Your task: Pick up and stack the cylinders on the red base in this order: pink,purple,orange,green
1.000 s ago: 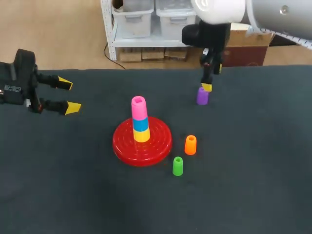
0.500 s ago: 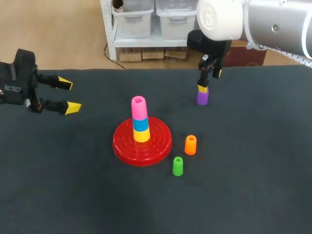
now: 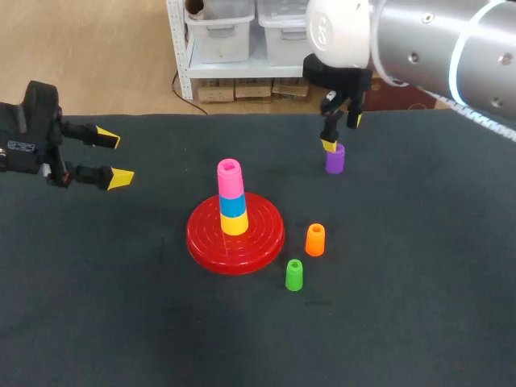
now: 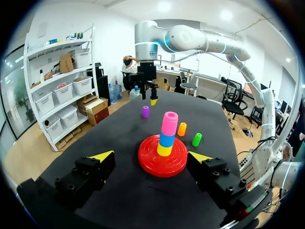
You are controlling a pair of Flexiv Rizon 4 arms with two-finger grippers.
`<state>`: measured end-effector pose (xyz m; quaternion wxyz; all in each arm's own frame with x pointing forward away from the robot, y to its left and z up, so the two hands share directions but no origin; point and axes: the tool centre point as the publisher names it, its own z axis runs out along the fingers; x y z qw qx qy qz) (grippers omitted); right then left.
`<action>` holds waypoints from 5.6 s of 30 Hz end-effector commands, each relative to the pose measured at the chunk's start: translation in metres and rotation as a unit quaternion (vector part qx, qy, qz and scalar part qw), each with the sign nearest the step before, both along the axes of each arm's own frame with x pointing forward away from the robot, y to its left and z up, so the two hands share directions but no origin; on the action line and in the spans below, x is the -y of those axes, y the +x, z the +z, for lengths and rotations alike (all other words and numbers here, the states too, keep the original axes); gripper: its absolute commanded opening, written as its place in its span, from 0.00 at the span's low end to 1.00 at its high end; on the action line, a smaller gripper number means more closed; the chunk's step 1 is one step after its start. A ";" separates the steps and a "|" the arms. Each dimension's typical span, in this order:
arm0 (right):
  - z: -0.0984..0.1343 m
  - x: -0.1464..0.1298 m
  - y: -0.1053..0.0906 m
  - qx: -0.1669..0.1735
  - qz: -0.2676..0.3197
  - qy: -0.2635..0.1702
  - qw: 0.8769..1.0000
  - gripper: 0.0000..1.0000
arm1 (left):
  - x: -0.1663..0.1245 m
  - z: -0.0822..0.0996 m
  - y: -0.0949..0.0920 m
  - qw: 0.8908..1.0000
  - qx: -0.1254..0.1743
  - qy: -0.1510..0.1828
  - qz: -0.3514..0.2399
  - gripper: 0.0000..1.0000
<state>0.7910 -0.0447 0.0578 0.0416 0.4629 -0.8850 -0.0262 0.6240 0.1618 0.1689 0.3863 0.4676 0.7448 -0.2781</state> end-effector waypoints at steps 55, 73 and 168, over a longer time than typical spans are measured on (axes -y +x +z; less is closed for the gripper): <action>-0.032 -0.008 0.012 0.002 -0.060 -0.015 0.998 0.85 | -0.001 -0.002 0.002 1.000 0.001 -0.001 -0.002 1.00; -0.034 -0.003 0.004 0.009 -0.074 -0.011 0.997 0.64 | -0.001 -0.002 0.002 1.000 0.001 -0.001 -0.002 1.00; 0.170 -0.211 -0.136 0.061 0.578 0.026 0.814 0.00 | -0.001 -0.002 0.002 1.000 0.001 -0.001 -0.002 1.00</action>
